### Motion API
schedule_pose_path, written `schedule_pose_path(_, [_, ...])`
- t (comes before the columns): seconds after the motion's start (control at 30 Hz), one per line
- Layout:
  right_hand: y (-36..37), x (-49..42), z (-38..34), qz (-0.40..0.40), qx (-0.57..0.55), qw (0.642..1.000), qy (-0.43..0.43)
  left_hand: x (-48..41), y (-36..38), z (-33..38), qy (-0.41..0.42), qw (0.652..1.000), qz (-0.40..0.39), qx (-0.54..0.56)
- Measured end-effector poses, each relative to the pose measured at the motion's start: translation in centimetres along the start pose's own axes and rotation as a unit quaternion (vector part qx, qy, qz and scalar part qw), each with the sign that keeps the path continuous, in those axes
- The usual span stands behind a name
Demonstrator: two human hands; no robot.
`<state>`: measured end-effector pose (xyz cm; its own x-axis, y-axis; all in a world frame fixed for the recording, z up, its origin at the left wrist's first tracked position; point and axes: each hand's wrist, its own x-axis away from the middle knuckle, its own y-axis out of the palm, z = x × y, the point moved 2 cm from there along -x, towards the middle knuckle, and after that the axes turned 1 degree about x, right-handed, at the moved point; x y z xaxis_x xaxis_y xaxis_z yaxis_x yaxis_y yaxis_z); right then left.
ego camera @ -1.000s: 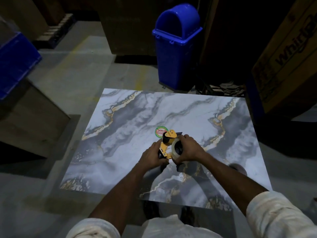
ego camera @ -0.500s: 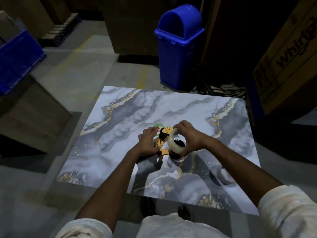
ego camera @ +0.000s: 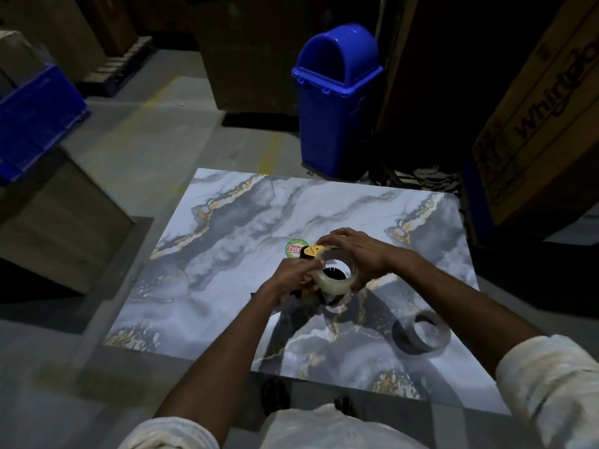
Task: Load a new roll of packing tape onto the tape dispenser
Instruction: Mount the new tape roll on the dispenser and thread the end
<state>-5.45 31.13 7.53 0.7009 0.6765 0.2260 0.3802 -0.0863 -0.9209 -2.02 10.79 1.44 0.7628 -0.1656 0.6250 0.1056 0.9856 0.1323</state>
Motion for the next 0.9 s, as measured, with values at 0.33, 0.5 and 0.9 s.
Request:
schedule_pose_path(0.33, [7.3, 5.8, -1.4, 0.368, -0.334, 0.751, 0.436, 0.3, 3.3, -2.3, -0.021, 0.966, 0.093, 0.241])
schedule_pose_path(0.5, [11.7, 5.7, -7.1, 0.301, -0.573, 0.584, 0.490, 0.1, 5.3, -3.6, -0.043, 0.960, 0.095, 0.258])
schedule_pose_path(0.9, [10.7, 2.0, -7.4, 0.300, -0.763, 0.373, 0.434, 0.8, 8.5, -6.0, -0.035, 0.957, 0.081, 0.278])
